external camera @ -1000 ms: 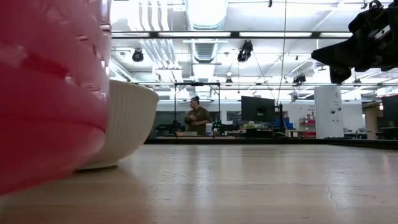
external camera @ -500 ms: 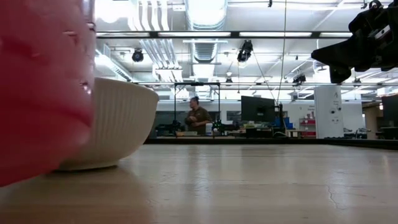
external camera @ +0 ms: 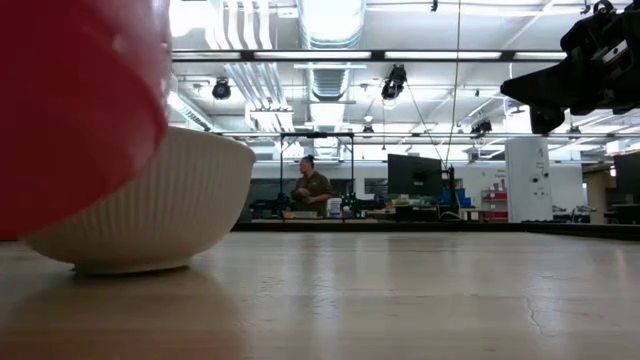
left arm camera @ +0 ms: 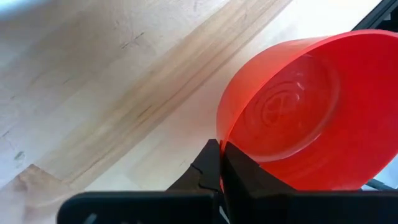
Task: Nest bowls inside each other
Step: Stack the red bowl on the green bowl
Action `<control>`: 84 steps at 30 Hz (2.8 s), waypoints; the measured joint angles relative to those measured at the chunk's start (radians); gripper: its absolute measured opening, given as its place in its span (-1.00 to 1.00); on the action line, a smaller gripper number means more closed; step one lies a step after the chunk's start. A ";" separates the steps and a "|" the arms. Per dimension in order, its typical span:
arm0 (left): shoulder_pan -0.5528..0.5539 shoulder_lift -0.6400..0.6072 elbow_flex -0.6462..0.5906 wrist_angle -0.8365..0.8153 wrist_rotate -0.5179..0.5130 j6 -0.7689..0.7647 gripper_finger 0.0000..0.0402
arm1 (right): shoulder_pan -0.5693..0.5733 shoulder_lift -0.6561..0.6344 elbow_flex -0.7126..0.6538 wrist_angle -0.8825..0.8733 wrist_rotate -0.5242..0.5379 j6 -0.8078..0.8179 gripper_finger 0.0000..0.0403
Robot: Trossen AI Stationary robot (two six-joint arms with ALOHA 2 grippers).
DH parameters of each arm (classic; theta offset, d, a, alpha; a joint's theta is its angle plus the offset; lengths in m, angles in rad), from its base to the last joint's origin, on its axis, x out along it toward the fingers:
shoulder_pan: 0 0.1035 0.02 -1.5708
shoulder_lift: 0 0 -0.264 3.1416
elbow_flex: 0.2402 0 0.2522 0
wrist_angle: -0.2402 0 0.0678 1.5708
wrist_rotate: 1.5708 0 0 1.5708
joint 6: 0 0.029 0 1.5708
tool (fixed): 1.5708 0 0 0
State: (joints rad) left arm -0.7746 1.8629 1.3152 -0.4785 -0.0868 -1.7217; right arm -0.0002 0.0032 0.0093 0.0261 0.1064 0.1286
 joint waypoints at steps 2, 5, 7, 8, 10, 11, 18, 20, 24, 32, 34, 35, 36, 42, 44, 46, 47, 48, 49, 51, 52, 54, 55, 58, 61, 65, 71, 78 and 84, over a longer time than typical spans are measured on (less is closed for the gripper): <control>0.000 0.000 0.013 -0.013 0.000 0.000 -0.99 | 0.000 0.000 0.000 0.000 0.000 0.001 -0.83; 0.000 -0.001 0.044 -0.065 0.000 -0.001 -0.99 | 0.000 0.000 0.000 0.000 0.000 0.000 -0.83; 0.000 -0.001 0.071 -0.106 -0.003 0.000 -0.99 | 0.000 0.000 0.000 0.000 0.000 0.001 -0.83; 0.000 -0.001 0.083 -0.126 -0.007 0.001 -0.99 | 0.000 0.000 0.000 0.000 0.000 0.000 -0.83; 0.000 -0.001 0.106 -0.169 -0.020 0.001 -0.99 | 0.000 0.000 0.000 0.000 0.000 0.000 -0.83; 0.000 -0.001 0.117 -0.188 -0.023 0.001 -0.99 | 0.000 0.000 0.000 0.000 0.000 0.001 -0.83; 0.004 -0.001 0.188 -0.305 -0.029 0.000 -0.99 | 0.000 0.000 0.000 0.000 0.000 0.000 -0.83; 0.009 -0.001 0.210 -0.339 -0.030 0.000 -0.99 | 0.000 0.000 0.000 0.000 0.000 0.000 -0.83; 0.020 -0.001 0.257 -0.413 -0.048 -0.001 -0.99 | 0.000 0.000 0.000 0.000 0.000 -0.001 -0.83; 0.029 -0.006 0.319 -0.511 -0.140 0.001 -0.99 | 0.000 0.000 0.000 0.000 0.000 0.001 -0.83; 0.029 -0.012 0.318 -0.509 -0.159 0.001 -0.99 | 0.000 0.000 0.000 0.000 0.000 0.000 -0.83; 0.029 -0.015 0.318 -0.508 -0.163 0.001 -0.99 | 0.000 0.000 0.000 0.000 0.000 0.000 -0.83; 0.029 -0.017 0.318 -0.507 -0.166 0.001 -0.99 | 0.000 0.000 0.000 0.000 0.000 0.001 -0.83; 0.031 -0.020 0.317 -0.482 -0.175 0.053 -0.99 | 0.000 0.000 0.000 0.000 0.000 0.001 -0.83; 0.033 -0.021 0.317 -0.476 -0.176 0.056 -0.99 | 0.000 0.000 0.000 0.000 0.000 0.000 -0.83; 0.036 -0.022 0.317 -0.472 -0.177 0.061 -0.99 | 0.000 0.000 0.000 0.000 0.000 0.001 -0.83; 0.038 -0.022 0.317 -0.471 -0.177 0.068 -0.99 | 0.000 0.000 0.000 0.000 0.000 0.001 -0.83; 0.039 -0.022 0.317 -0.465 -0.177 0.075 -0.99 | 0.000 0.000 0.000 0.000 0.000 0.000 -0.83; 0.040 -0.024 0.317 -0.457 -0.177 0.080 -0.99 | 0.000 0.000 0.000 0.000 0.000 0.000 -0.83; 0.044 -0.030 0.317 -0.441 -0.179 0.102 -0.99 | 0.000 0.000 0.000 0.000 0.000 0.001 -0.83; 0.045 -0.033 0.317 -0.436 -0.184 0.112 -0.99 | 0.000 0.000 0.000 0.000 0.000 0.000 -0.83; 0.047 -0.036 0.317 -0.437 -0.195 0.124 -0.99 | 0.000 0.000 0.000 0.000 0.000 0.000 -0.83; 0.047 -0.036 0.317 -0.437 -0.198 0.125 -0.99 | 0.000 0.000 0.000 0.000 0.000 0.001 -0.83; 0.047 -0.036 0.316 -0.438 -0.201 0.131 -0.99 | 0.000 0.000 0.000 0.000 0.000 0.000 -0.83; 0.047 -0.036 0.316 -0.438 -0.201 0.138 -0.99 | 0.000 0.000 0.000 0.000 0.000 0.001 -0.83; 0.047 -0.036 0.316 -0.442 -0.201 0.151 -0.99 | 0.000 0.000 0.000 0.000 0.000 0.000 -0.83; 0.048 -0.036 0.315 -0.447 -0.201 0.159 -0.99 | 0.000 0.000 0.000 0.000 0.000 0.001 -0.83; 0.048 -0.037 0.315 -0.376 -0.199 0.209 -0.99 | 0.000 0.000 0.000 0.000 0.000 -0.001 -0.83; 0.050 -0.036 0.315 -0.320 -0.199 0.236 -0.99 | 0.000 0.000 0.000 0.000 0.000 0.000 -0.83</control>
State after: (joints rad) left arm -0.7242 1.8268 1.6302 -0.7981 -0.2863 -1.4860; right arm -0.0006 0.0032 0.0093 0.0261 0.1065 0.1286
